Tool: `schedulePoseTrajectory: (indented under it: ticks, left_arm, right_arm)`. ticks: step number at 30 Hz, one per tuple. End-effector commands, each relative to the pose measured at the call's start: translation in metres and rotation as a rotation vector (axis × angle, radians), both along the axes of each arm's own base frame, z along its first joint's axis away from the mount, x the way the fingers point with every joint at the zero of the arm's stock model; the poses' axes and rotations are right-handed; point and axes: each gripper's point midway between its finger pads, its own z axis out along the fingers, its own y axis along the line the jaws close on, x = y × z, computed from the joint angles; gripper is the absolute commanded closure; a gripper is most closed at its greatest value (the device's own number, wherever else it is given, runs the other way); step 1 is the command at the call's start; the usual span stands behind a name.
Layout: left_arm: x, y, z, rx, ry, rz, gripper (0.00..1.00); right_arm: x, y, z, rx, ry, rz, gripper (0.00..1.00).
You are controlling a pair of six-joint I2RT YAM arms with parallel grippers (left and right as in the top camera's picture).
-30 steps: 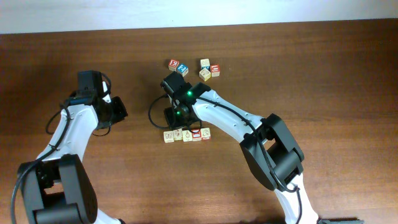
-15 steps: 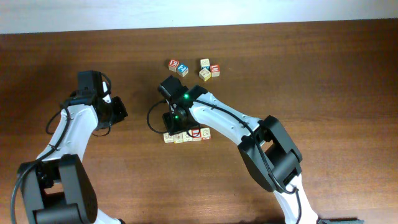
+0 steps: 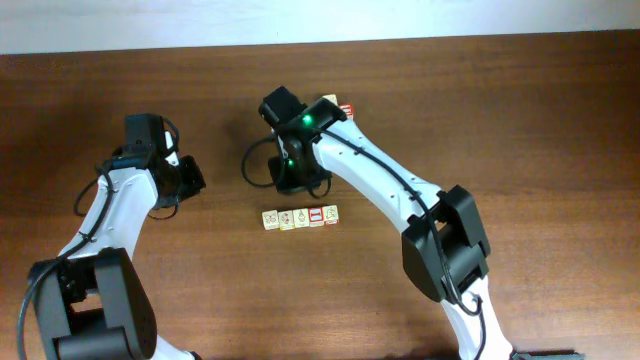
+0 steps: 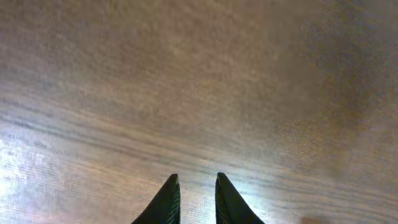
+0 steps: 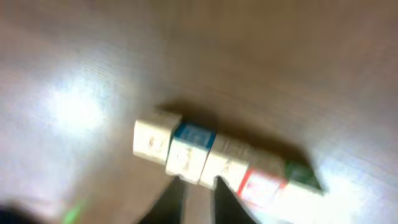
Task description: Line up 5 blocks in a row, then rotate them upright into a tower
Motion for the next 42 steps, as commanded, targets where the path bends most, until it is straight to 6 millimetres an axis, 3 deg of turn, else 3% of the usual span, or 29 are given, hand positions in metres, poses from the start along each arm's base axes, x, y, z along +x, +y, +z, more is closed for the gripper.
schedulePoseTrajectory:
  ticks: [1, 8, 11, 25, 28, 31, 32, 33, 35, 37, 39, 40, 42]
  left_arm:
    - [-0.001, -0.002, -0.001, -0.018, 0.014, 0.002, 0.82]
    - [-0.001, -0.002, 0.0, -0.018, 0.012, 0.002, 0.82]
    - [-0.001, -0.002, -0.001, -0.018, 0.013, 0.002, 0.82]
    - [-0.001, -0.002, -0.001, -0.018, 0.013, 0.002, 0.82]
    - [-0.002, -0.003, 0.0, -0.019, 0.015, 0.001, 0.89]
    - [-0.007, -0.006, 0.014, -0.031, 0.041, -0.032, 0.98]
    - [-0.009, -0.012, 0.024, -0.055, 0.048, -0.057, 0.99]
    - [-0.013, -0.016, 0.031, -0.073, 0.052, -0.07, 0.99]
    - [-0.026, -0.03, 0.035, -0.12, 0.085, -0.096, 0.98]
    - [-0.038, -0.04, 0.03, -0.131, 0.135, -0.119, 0.97]
    - [-0.046, -0.057, 0.021, -0.13, 0.16, -0.168, 0.99]
    - [-0.046, -0.067, 0.017, -0.127, 0.151, -0.197, 1.0]
    - [-0.043, -0.087, 0.008, -0.12, 0.12, -0.259, 1.0]
  right_arm:
    - [-0.027, 0.005, 0.003, -0.004, 0.065, 0.042, 0.94]
    - [-0.063, 0.012, -0.046, -0.109, 0.089, 0.012, 0.95]
    - [-0.06, 0.014, -0.056, -0.103, 0.066, 0.014, 0.96]
    - [-0.049, 0.015, -0.057, -0.108, 0.011, 0.009, 0.96]
    - [-0.047, 0.014, -0.038, -0.097, 0.007, 0.014, 0.96]
    - [-0.03, 0.013, 0.018, -0.023, -0.077, 0.022, 0.96]
    - [-0.019, 0.004, 0.048, 0.013, -0.123, 0.012, 0.95]
    - [-0.012, -0.007, 0.066, 0.027, -0.146, 0.0, 0.93]
    - [0.001, -0.047, 0.084, 0.013, -0.138, -0.083, 0.84]
    - [0.007, -0.083, 0.077, -0.031, -0.078, -0.133, 0.84]
    - [0.005, -0.101, 0.059, -0.016, -0.004, -0.136, 0.86]
    - [0.004, -0.115, 0.04, -0.018, 0.042, -0.16, 0.89]
    - [0.001, -0.122, 0.016, 0.021, 0.087, -0.16, 0.92]
